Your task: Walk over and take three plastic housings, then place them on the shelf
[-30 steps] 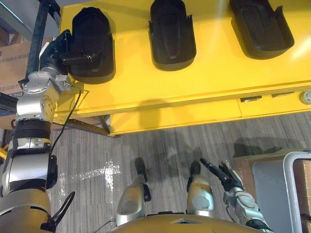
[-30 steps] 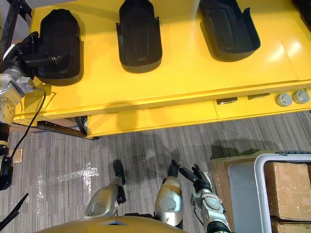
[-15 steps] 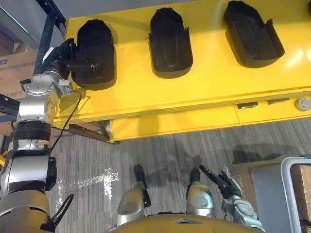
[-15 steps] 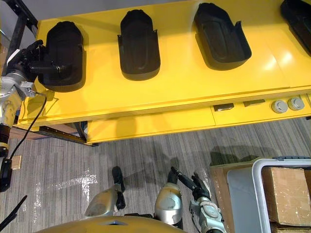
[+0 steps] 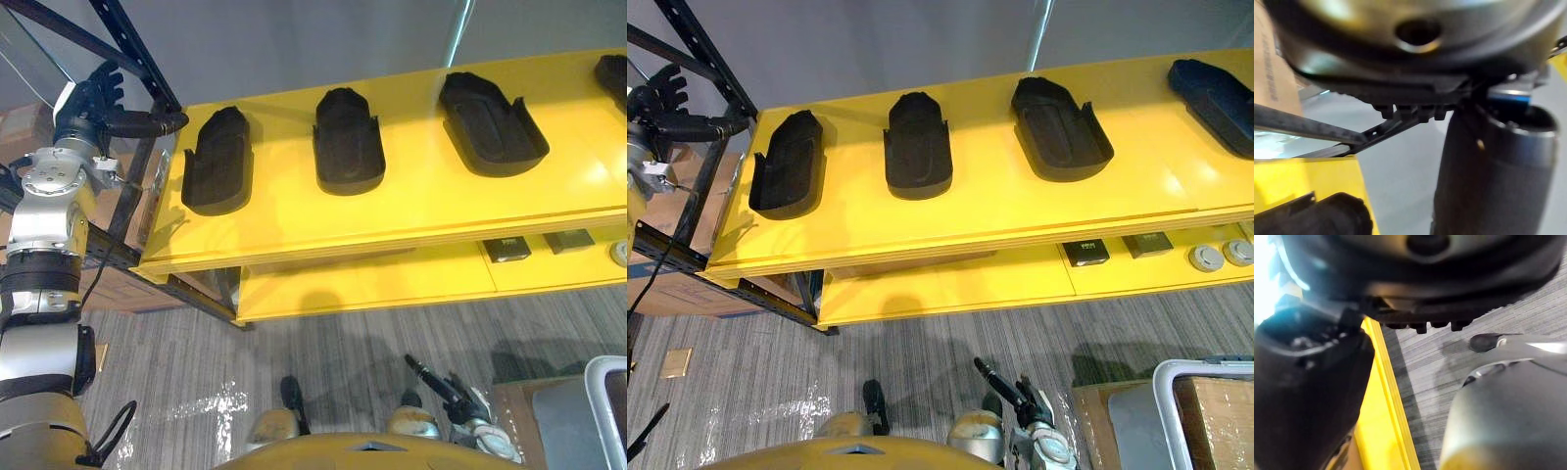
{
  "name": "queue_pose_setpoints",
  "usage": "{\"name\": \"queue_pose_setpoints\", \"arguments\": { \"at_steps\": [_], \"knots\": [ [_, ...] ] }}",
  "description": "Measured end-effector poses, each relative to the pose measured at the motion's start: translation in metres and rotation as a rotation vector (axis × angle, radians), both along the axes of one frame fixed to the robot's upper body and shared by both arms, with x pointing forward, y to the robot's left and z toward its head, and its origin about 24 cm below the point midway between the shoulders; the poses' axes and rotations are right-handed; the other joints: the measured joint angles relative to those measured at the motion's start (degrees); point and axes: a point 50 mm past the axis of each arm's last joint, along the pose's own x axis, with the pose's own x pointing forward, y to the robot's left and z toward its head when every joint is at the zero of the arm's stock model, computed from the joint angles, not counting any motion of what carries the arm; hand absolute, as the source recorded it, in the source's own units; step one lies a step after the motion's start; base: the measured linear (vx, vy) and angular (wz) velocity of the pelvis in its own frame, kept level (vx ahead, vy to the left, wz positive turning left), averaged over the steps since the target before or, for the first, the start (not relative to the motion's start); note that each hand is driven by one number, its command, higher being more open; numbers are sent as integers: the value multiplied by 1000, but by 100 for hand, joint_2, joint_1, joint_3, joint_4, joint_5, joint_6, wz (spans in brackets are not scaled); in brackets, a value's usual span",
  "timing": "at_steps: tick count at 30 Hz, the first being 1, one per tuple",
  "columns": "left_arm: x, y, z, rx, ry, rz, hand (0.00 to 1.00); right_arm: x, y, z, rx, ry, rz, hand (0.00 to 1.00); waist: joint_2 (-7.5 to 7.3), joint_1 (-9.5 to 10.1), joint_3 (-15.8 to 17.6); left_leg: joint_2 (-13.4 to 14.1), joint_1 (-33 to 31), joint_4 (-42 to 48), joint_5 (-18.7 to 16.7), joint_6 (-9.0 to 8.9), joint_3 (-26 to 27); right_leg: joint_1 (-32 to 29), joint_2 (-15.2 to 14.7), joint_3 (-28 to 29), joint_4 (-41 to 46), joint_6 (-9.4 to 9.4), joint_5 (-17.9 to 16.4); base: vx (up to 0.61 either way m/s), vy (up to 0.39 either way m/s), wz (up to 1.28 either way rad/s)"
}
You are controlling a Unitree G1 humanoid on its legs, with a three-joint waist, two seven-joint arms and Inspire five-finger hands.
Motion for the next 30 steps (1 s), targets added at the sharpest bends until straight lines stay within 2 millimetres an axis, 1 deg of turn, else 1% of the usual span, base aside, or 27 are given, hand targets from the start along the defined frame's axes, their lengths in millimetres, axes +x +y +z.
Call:
{"name": "queue_pose_setpoints", "arguments": {
  "at_steps": [2, 6, 7, 8, 9, 11, 12, 13, 15, 16, 17, 18, 19, 20, 21, 22, 25, 27, 30],
  "knots": [
    [-1, -5, 7, -41, -55, -29, 100, -4, 0, -2, 3, 16, -16, 100, -35, 14, -42, 9, 12, 0, 1, 1, -2, 17, 10, 0, -6, -4, 15, 0, 0, 0],
    [-7, -30, 34, -85, -205, -140, 100, -13, 3, -6, 20, 42, -52, 100, -169, 101, -169, 10, 7, 1, 6, 5, 12, 47, 24, 1, -103, -8, 63, 0, 0, 0],
    [-9, -33, 37, -79, -222, -157, 0, -14, 4, -6, 24, 44, -56, 100, -187, 104, -192, 10, 7, 1, 7, 6, 12, 50, 25, 0, -105, -8, 62, 0, 0, 0],
    [-16, -42, 41, -64, -258, -197, 0, -16, 7, -7, 33, 47, -64, 100, -206, 97, -259, 9, 8, 1, 7, 6, 18, 51, 25, 1, -111, -8, 62, 0, 0, 0],
    [-19, -45, 40, -67, -269, -213, 0, -17, 8, -8, 36, 52, -67, 100, -204, 97, -289, 8, 7, 0, 6, 6, 19, 52, 25, 1, -116, -8, 62, 0, 0, 0],
    [-31, -57, 27, -115, -299, -270, 0, -23, 9, -10, 41, 75, -71, 100, -174, 105, -408, 9, 1, -1, 6, 5, 10, 69, 26, -30, -134, -9, 62, -6, -4, 4],
    [-39, -63, 14, -155, -305, -293, 0, -26, 9, -11, 43, 83, -74, 100, -149, 107, -435, 9, 10, -2, 5, 5, -25, 120, 32, -66, -159, -8, 63, -13, -8, 9],
    [-44, -66, 6, -174, -302, -303, 0, -27, 10, -11, 43, 86, -76, 100, -136, 114, -464, 13, 1, -3, 4, 3, -39, 121, 36, -76, -167, -9, 63, -28, -13, 9],
    [-67, -78, -39, -284, -262, -334, 0, -37, 13, -14, 50, 111, -92, 100, -136, 195, -574, 41, -18, -3, -3, -6, -69, 127, 69, -119, -190, -23, 67, -28, -15, 6],
    [-72, -82, -52, -318, -245, -338, 0, -39, 15, -14, 52, 116, -99, 100, -147, 230, -586, 49, -20, -3, -7, -11, -78, 131, 78, -132, -192, -26, 65, -26, -22, 9],
    [-84, -89, -75, -349, -209, -336, 0, -43, 16, -15, 48, 125, -107, 100, -187, 286, -586, 61, -40, -3, -11, -16, -116, 135, 96, -162, -192, -44, 54, -28, -18, 21],
    [-97, -95, -97, -373, -166, -320, 0, -46, 18, -16, 50, 132, -112, 100, -245, 299, -600, 62, -111, -2, -5, -24, -200, 124, 105, -224, -193, -51, 50, -39, -23, 24],
    [-103, -98, -107, -379, -142, -311, 0, -47, 19, -16, 51, 136, -115, 100, -275, 312, -599, 61, -129, -2, 0, -27, -226, 123, 108, -243, -193, -52, 50, -32, -10, 24],
    [-113, -104, -125, -384, -89, -296, 0, -51, 21, -17, 53, 145, -118, 100, -335, 401, -605, 55, -148, -2, 5, -27, -253, 123, 106, -275, -192, -52, 50, -28, -5, 12],
    [-117, -107, -132, -397, -66, -292, 0, -53, 22, -17, 55, 149, -120, 100, -367, 433, -601, 50, -153, -1, 7, -25, -265, 125, 104, -285, -190, -52, 50, -30, 1, 16],
    [-128, -112, -145, -394, -29, -278, 0, -54, 23, -18, 56, 153, -124, 100, -429, 467, -586, 36, -185, -1, 28, -7, -310, 127, 96, -336, -190, -67, 42, -37, 3, 16],
    [-138, -123, -156, -426, -20, -280, 0, -52, 24, -18, 52, 149, -125, 100, -466, 561, -540, 20, -217, -1, 60, 26, -363, 127, 86, -385, -183, -82, 45, -56, 7, 10],
    [-140, -128, -155, -412, -43, -269, 0, -52, 24, -18, 50, 148, -126, 100, -449, 574, -502, 16, -241, -1, 64, 47, -420, 118, 86, -454, -185, -79, 42, -62, 0, 15],
    [-143, -129, -149, -416, -112, -241, 0, -47, 22, -17, 44, 138, -124, 100, -396, 549, -420, 17, -298, -2, 78, 56, -473, 105, 87, -540, -196, -53, 24, -52, 0, 14]
  ]
}}
